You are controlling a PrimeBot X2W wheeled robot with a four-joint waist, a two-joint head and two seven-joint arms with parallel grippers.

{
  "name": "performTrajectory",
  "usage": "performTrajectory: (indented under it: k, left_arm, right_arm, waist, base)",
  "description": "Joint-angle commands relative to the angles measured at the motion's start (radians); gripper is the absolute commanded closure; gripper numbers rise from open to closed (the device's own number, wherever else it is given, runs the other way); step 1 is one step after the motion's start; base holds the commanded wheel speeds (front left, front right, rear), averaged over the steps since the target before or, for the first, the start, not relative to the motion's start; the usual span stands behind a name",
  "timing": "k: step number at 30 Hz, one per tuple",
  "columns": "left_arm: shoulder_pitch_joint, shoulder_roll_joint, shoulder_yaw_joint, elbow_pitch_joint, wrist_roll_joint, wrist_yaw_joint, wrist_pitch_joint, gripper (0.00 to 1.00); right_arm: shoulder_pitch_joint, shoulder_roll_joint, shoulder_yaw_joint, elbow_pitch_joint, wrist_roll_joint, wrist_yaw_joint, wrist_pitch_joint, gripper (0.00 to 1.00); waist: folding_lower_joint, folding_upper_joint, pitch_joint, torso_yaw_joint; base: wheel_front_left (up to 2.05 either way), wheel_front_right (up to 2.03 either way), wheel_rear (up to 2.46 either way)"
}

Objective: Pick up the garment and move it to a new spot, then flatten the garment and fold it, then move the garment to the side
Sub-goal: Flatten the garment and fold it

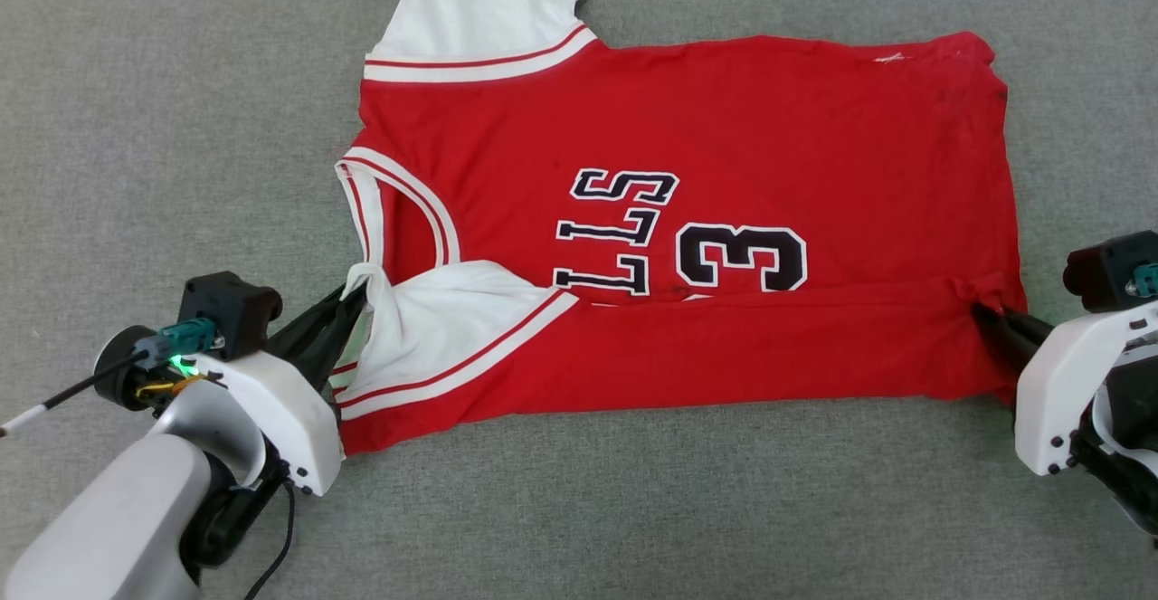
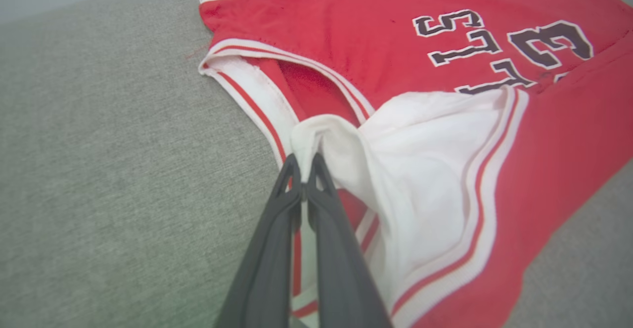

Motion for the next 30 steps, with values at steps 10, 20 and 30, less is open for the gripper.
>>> performTrajectory:
  k: [10, 20, 30]
  left_arm:
    - [0.023, -0.083, 0.018, 0.138, -0.066, 0.022, -0.044, 0.00]
    - [0.216, -0.045, 0.037, -0.004, -0.122, 0.154, 0.002, 0.00]
    - [0.303, -0.018, 0.048, -0.153, -0.139, 0.276, 0.072, 0.00]
  right_arm:
    - [0.000, 0.046, 0.012, 0.072, 0.001, -0.001, -0.028, 0.00]
    - [0.096, 0.087, -0.049, 0.025, -0.010, -0.001, -0.028, 0.00]
    - [0.173, 0.122, -0.108, -0.081, -0.049, -0.001, -0.003, 0.00]
  waist:
    - [-0.0002, 0.0000, -0.088, -0.012]
    - [-0.0002, 0.0000, -0.173, -0.024]
    - [-0.0002, 0.0000, -0.149, -0.042]
  base:
    - [0.00, 0.00, 0.00]
    - [0.00, 0.00, 0.00]
    - [0.00, 0.00, 0.00]
